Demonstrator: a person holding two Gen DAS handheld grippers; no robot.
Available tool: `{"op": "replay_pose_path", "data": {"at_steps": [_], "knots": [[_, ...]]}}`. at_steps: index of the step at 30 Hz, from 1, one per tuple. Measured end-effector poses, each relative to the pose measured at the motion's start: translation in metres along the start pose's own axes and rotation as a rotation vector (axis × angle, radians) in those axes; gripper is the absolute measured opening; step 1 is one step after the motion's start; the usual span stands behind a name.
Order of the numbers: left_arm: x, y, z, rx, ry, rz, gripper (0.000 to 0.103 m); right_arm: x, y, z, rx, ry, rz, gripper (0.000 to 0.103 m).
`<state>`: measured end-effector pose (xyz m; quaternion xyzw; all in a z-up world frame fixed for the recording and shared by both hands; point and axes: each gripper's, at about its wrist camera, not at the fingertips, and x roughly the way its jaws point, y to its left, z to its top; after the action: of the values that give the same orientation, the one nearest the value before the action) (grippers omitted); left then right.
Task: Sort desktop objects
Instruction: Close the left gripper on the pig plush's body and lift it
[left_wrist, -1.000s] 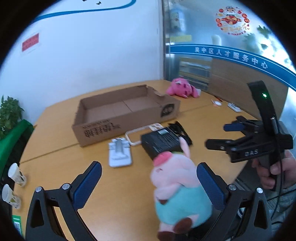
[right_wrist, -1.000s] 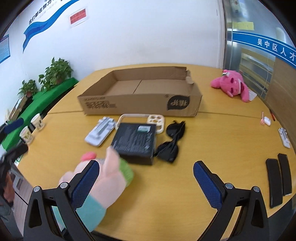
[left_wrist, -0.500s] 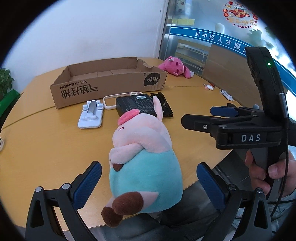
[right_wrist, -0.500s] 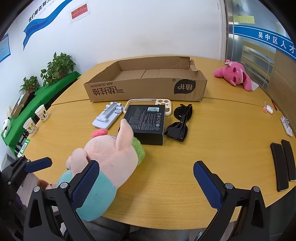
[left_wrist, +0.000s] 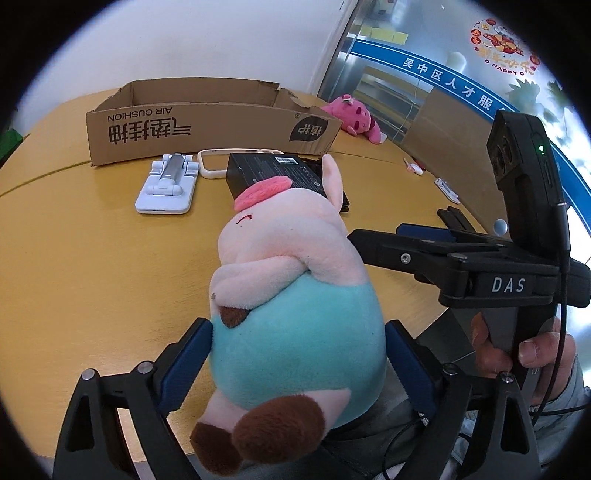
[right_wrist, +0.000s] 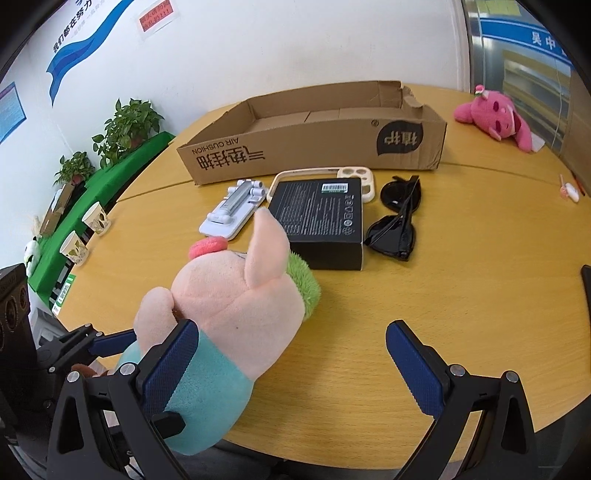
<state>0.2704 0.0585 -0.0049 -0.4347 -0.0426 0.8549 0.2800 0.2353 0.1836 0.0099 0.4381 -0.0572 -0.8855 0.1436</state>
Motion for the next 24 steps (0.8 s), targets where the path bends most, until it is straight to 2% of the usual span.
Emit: {"op": "replay_pose_path", "data": {"at_steps": [6,13,19,24], "knots": [[0.002,0.007,0.001,0.001,0.011,-0.024,0.092,0.007,0.005,0.006,-0.005,0.008,0.006,0.103],[-0.003,0.022,0.000,-0.026,0.030,-0.059,0.089,0.014,0.009,0.008,0.010,0.022,0.058,0.103],[-0.013,0.039,0.000,-0.054,0.041,-0.053,0.091,0.033,0.024,0.012,0.034,0.059,0.176,0.103],[-0.011,0.051,-0.003,-0.126,0.050,-0.069,0.091,0.058,0.033,0.013,0.073,0.117,0.305,0.103]]}}
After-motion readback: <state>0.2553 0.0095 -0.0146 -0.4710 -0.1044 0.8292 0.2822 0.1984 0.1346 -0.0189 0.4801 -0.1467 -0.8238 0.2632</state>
